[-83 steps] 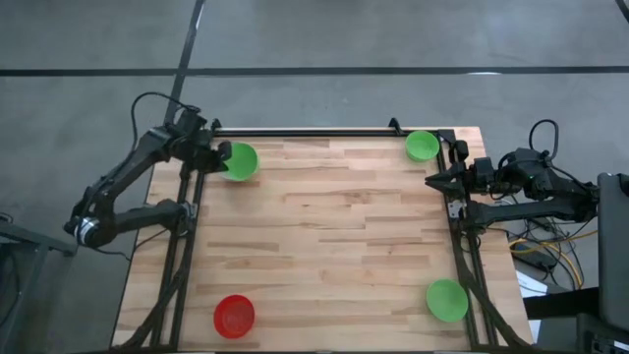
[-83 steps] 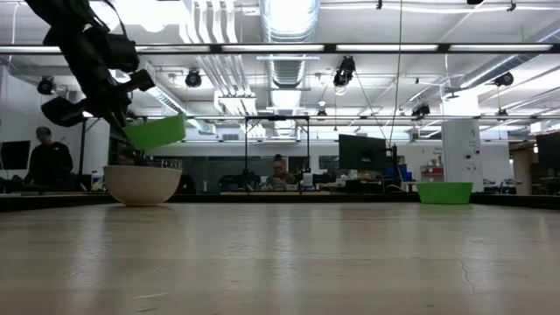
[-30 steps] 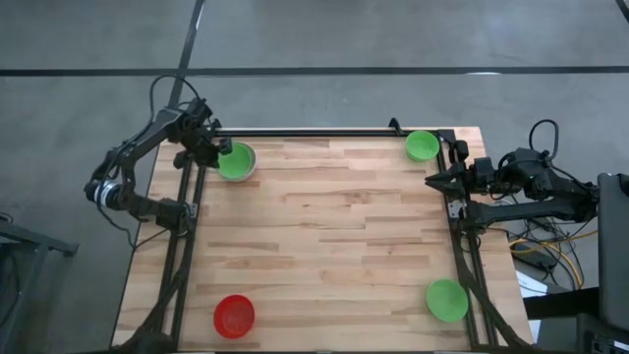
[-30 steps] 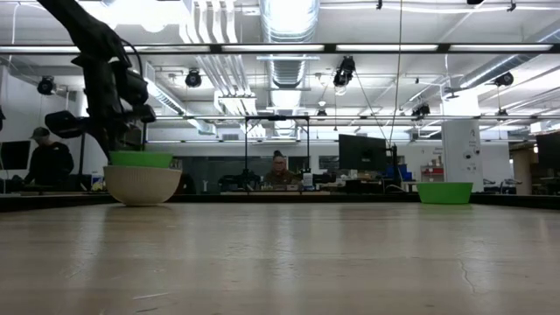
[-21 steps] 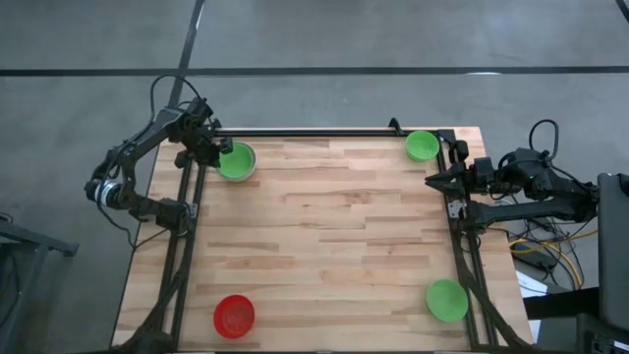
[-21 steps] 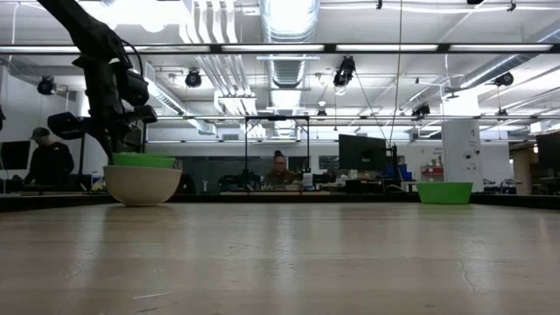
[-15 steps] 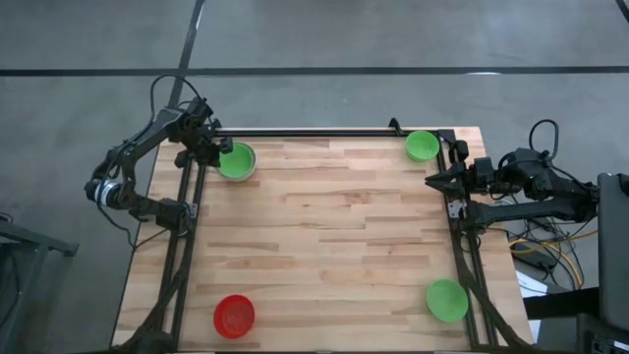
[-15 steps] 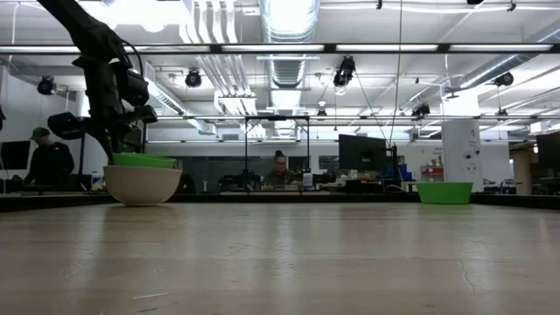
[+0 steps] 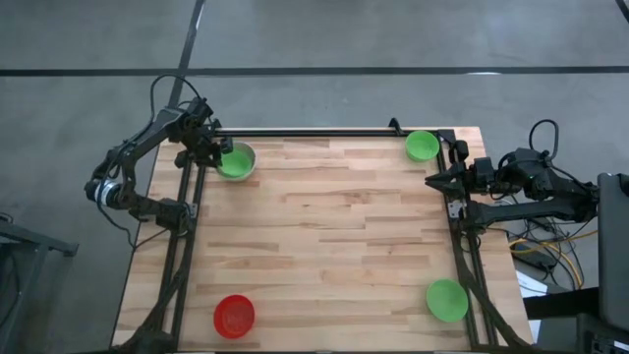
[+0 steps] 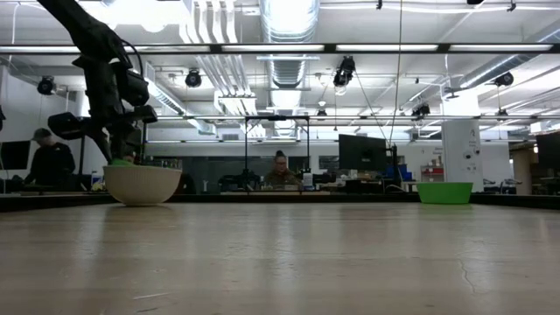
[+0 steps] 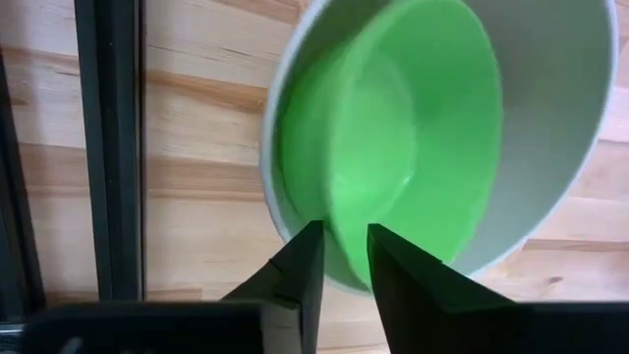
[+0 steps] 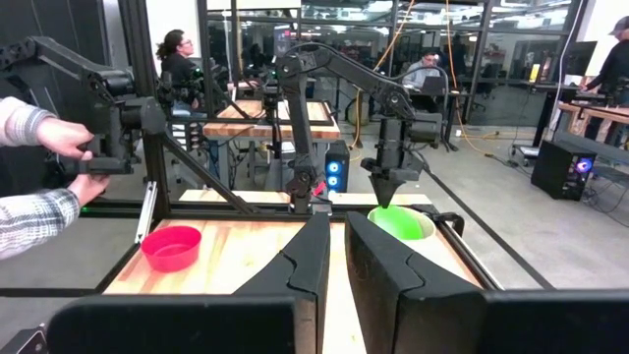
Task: Nest bowls inside each other
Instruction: Stack the middle green bowl on the gray bowl, then stack the top green bowl on the stacked green bowl
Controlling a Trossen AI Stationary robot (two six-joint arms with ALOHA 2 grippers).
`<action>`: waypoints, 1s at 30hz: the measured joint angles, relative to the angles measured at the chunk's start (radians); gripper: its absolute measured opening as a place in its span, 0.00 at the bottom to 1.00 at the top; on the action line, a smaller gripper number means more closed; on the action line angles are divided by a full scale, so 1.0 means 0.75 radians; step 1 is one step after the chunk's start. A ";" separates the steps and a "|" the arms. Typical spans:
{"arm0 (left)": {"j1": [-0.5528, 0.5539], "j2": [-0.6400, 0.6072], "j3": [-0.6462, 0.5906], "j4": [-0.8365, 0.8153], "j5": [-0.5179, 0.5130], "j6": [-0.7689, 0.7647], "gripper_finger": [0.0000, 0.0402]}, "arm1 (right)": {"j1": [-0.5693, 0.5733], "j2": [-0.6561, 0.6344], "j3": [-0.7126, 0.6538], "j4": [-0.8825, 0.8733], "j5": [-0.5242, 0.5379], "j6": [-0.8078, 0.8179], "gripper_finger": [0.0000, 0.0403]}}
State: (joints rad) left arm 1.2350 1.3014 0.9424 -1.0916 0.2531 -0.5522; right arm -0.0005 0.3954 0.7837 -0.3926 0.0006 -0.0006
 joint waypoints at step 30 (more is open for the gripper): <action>-0.043 -0.173 0.012 0.077 0.179 0.027 0.23 | 0.000 0.000 0.000 0.000 0.000 0.000 0.08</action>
State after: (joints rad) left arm 1.2031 1.1720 0.9513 -1.0338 0.3874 -0.5321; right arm -0.0003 0.3954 0.7836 -0.3926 0.0006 -0.0007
